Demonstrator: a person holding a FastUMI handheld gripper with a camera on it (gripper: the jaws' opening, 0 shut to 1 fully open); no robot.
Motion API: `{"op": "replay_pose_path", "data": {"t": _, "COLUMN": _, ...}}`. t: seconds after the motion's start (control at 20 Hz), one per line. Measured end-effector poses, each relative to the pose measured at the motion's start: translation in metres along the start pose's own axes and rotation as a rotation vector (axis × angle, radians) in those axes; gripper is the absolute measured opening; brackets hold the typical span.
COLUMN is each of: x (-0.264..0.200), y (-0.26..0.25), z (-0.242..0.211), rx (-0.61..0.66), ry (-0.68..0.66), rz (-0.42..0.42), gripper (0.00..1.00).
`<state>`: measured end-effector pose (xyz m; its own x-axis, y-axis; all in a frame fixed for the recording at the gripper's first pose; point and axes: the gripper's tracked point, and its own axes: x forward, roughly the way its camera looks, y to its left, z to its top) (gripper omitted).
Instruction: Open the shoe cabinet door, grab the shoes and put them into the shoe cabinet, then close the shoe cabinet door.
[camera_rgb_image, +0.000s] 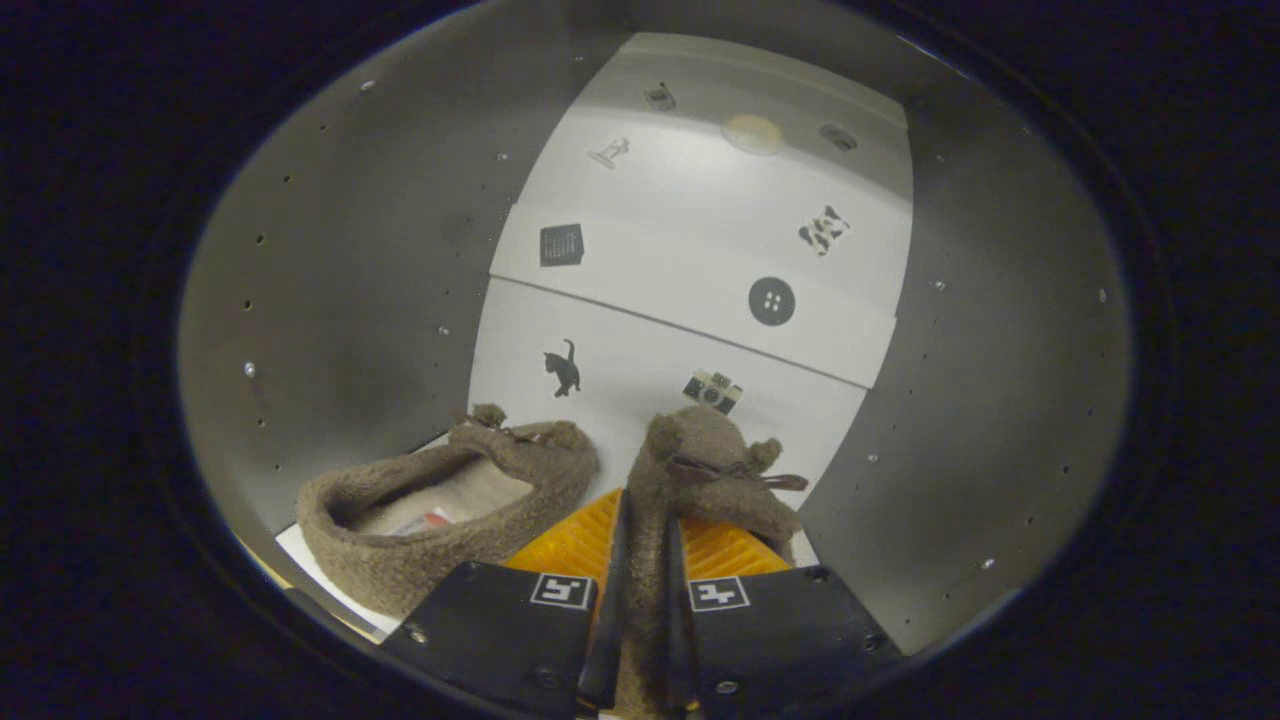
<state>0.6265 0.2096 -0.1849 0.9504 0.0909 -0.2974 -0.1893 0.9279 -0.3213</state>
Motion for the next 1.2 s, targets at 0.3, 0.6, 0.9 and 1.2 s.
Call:
{"op": "replay_pose_path", "data": {"t": 0.3, "x": -0.025, "y": -0.010, "z": -0.007, "rx": 0.120, "ry": 0.086, "rz": -0.072, "gripper": 0.45}}
{"op": "replay_pose_path", "data": {"t": 0.6, "x": -0.088, "y": -0.023, "z": 0.009, "rx": 0.189, "ry": 0.026, "rz": -0.090, "gripper": 0.85}}
{"op": "replay_pose_path", "data": {"t": 0.9, "x": -0.184, "y": -0.013, "z": 0.026, "rx": 0.214, "ry": -0.031, "rz": -0.051, "gripper": 1.00}}
{"op": "replay_pose_path", "data": {"t": 1.2, "x": -0.312, "y": 0.008, "z": 0.049, "rx": 0.176, "ry": -0.088, "rz": 0.023, "gripper": 1.00}}
